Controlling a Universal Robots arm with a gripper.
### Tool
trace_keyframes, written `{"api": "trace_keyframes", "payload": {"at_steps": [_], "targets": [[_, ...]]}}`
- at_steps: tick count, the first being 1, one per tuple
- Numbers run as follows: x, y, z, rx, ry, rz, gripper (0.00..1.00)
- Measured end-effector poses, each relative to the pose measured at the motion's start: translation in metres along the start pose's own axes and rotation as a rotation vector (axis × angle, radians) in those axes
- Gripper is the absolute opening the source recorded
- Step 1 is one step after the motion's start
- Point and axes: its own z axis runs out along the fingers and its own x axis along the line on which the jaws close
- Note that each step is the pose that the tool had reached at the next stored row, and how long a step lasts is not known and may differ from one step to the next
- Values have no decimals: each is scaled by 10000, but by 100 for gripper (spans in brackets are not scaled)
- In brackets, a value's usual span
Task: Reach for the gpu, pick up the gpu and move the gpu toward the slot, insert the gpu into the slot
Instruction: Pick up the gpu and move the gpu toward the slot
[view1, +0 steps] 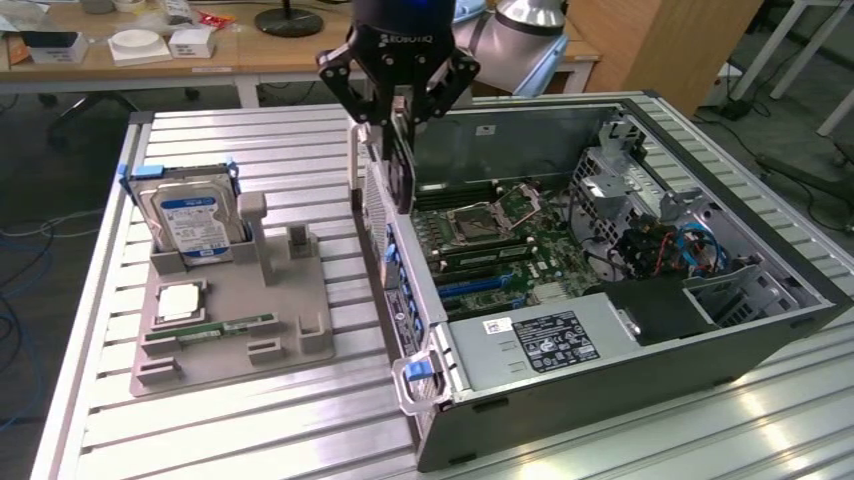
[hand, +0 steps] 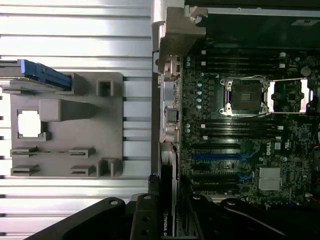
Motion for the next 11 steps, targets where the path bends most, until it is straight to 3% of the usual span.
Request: {"api": "trace_keyframes", "payload": {"at_steps": [2,11], "targets": [[-24,0,2,102,0,-2,26],[-218,2,26,105,-1,-2,26]]}}
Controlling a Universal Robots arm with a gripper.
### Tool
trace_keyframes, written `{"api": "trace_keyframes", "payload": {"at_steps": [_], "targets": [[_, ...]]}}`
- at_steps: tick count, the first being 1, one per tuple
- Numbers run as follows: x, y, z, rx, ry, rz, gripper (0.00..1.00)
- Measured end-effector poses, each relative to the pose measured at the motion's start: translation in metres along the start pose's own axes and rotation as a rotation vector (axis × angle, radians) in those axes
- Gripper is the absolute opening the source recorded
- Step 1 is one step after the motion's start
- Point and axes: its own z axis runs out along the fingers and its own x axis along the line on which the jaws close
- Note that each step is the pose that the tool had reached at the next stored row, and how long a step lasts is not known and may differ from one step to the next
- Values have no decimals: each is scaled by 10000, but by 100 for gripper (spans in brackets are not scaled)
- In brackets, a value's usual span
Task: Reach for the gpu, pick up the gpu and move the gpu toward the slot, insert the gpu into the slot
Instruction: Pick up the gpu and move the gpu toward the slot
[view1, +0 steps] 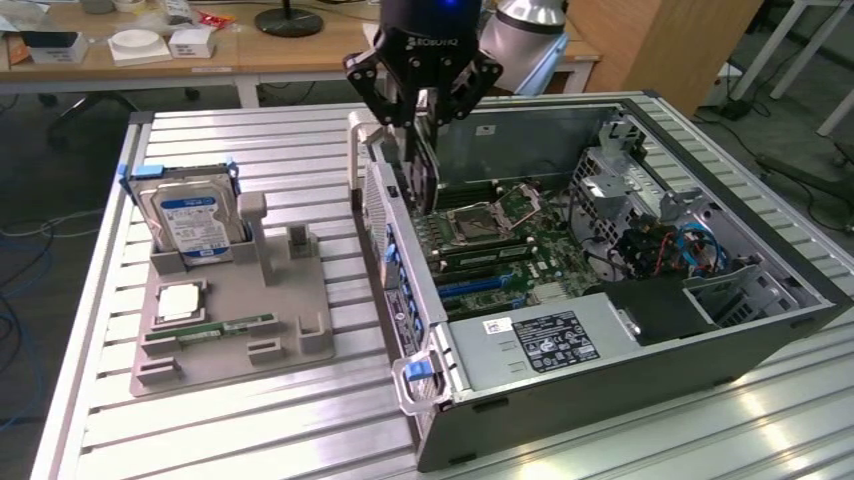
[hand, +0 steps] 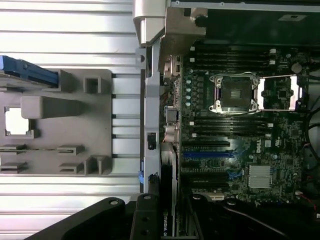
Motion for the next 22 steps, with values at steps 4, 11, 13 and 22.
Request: {"api": "trace_keyframes", "payload": {"at_steps": [4,11,13,22], "targets": [[-142,1,8,1,1,-1,26],[-439,4,20,0,0,0,26],[-521,5,23,1,1,-1,26],[-898,9,37,1,1,0,26]]}}
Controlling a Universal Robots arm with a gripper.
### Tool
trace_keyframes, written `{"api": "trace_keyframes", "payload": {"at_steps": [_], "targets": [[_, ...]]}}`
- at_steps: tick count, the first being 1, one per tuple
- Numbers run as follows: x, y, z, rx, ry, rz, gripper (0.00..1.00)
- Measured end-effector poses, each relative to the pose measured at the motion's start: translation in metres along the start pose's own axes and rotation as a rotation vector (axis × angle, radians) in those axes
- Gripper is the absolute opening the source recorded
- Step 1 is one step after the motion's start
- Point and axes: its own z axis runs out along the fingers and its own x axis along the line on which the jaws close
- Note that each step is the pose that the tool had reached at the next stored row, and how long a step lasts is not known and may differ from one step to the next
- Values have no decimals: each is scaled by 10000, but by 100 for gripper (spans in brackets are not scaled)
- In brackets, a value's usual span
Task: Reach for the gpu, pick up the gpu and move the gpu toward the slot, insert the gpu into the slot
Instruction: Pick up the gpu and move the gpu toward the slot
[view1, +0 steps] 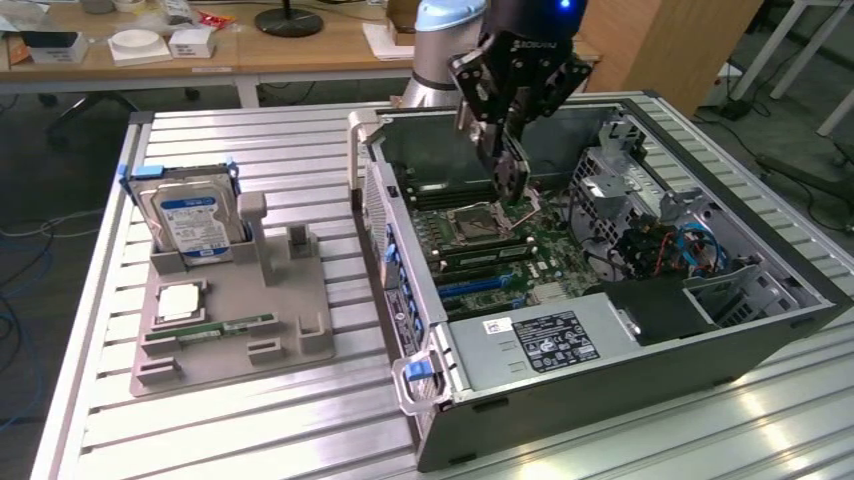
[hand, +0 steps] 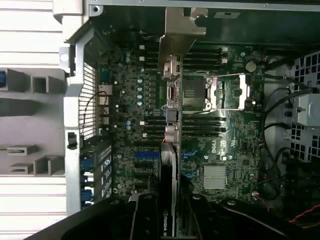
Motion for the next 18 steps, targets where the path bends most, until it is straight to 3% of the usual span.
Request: {"api": "trace_keyframes", "payload": {"at_steps": [18], "targets": [[-636,6,26,-1,-1,-1,26]]}}
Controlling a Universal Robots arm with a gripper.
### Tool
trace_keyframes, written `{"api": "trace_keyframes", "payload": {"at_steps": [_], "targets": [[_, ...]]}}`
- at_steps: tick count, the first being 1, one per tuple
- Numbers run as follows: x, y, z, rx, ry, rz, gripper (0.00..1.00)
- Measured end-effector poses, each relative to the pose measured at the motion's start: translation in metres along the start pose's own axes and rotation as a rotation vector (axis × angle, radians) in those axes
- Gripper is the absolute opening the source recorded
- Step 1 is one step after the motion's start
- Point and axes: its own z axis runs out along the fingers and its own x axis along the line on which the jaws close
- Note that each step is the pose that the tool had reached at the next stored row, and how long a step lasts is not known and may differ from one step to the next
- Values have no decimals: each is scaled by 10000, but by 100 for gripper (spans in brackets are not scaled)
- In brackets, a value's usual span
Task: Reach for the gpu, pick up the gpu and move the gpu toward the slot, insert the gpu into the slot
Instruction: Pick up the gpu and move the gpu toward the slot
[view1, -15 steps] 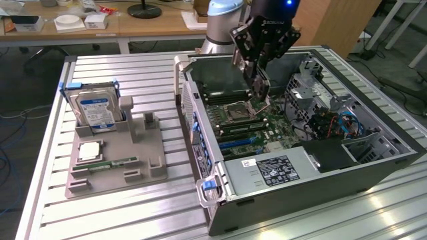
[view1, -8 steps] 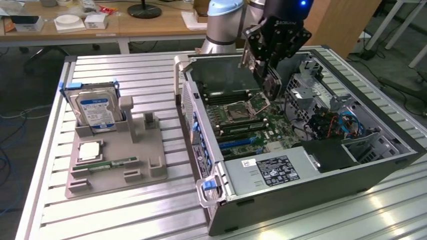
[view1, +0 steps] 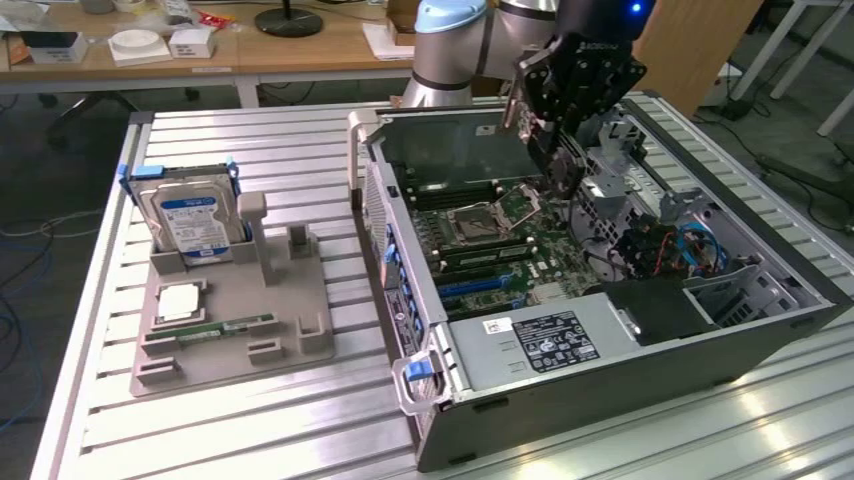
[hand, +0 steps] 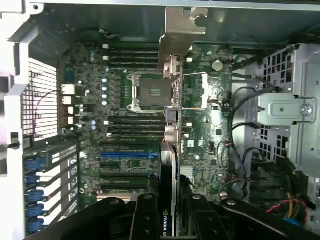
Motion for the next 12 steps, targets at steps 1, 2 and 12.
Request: {"api": "trace_keyframes", "payload": {"at_steps": [1,2,12], "targets": [[-32,0,2,-1,-1,1,26],[-63,0,3,-1,0,2,26],[-101,1,5,1,0,1,26]]}}
